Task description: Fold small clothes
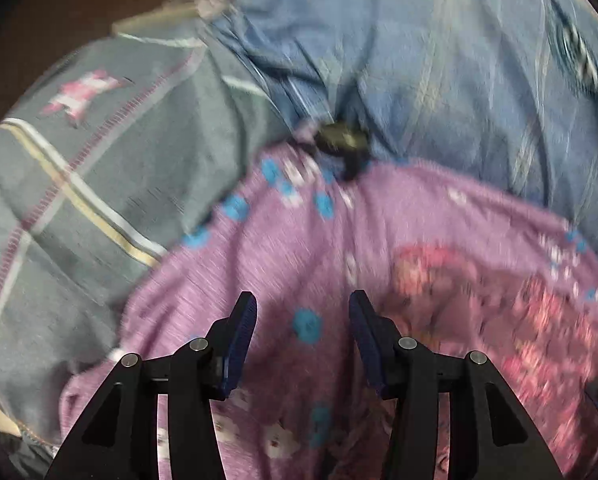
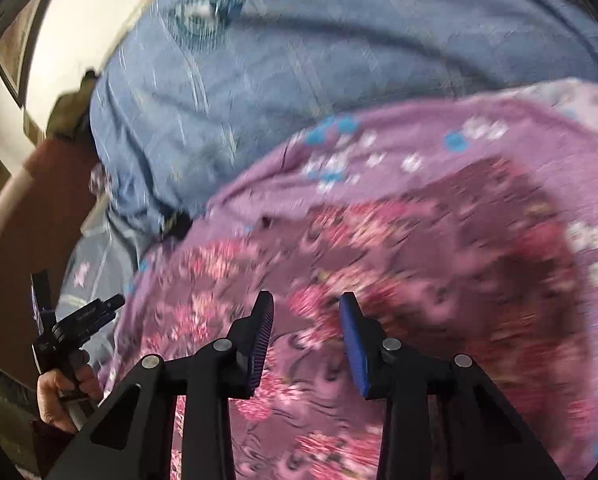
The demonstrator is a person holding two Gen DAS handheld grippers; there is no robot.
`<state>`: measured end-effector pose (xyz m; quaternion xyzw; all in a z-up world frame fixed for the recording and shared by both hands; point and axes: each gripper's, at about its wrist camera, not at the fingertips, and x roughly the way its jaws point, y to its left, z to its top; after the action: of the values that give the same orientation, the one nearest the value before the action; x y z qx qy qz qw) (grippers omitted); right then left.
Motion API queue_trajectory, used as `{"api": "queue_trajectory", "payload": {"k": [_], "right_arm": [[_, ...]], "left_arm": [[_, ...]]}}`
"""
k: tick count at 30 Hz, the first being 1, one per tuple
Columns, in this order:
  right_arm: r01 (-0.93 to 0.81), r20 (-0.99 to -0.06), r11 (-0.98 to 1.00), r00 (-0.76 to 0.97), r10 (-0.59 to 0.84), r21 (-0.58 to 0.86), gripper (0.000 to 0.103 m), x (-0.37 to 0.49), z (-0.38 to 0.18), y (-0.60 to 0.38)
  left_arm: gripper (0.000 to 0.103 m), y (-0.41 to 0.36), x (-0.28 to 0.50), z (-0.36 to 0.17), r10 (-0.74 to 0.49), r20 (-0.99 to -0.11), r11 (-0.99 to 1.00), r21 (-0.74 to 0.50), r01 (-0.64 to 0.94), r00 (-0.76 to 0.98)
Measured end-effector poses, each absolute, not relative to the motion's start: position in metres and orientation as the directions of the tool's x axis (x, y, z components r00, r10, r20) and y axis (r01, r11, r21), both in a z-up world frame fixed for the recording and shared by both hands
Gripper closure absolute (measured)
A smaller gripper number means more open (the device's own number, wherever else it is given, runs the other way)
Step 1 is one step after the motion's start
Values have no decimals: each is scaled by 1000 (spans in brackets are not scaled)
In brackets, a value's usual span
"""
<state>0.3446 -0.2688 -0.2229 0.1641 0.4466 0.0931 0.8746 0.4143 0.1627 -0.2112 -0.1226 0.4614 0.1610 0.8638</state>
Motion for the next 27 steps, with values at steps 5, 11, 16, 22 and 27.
{"api": "queue_trajectory", "payload": {"k": [5, 11, 16, 22, 27], "right_arm": [[8, -771, 944, 580, 264, 330, 65, 352, -231, -262], [-99, -682, 913, 635, 364, 395, 65, 331, -209, -251], [-68, -781, 944, 545, 305, 322, 69, 332, -236, -236], [-81, -754, 961, 604, 259, 264, 69, 302, -220, -232], [-101, -786, 984, 592, 178, 146, 69, 270, -220, -204]], "left_arm": [[56, 147, 418, -209, 189, -829, 940, -1, -340, 526], [51, 111, 409, -182, 26, -772, 980, -104, -167, 635], [44, 77, 429, -232, 148, -847, 987, 96, -128, 511], [42, 75, 421, -211, 189, -799, 977, 95, -192, 570], [34, 51, 380, -209, 195, -774, 981, 144, -132, 602]]}}
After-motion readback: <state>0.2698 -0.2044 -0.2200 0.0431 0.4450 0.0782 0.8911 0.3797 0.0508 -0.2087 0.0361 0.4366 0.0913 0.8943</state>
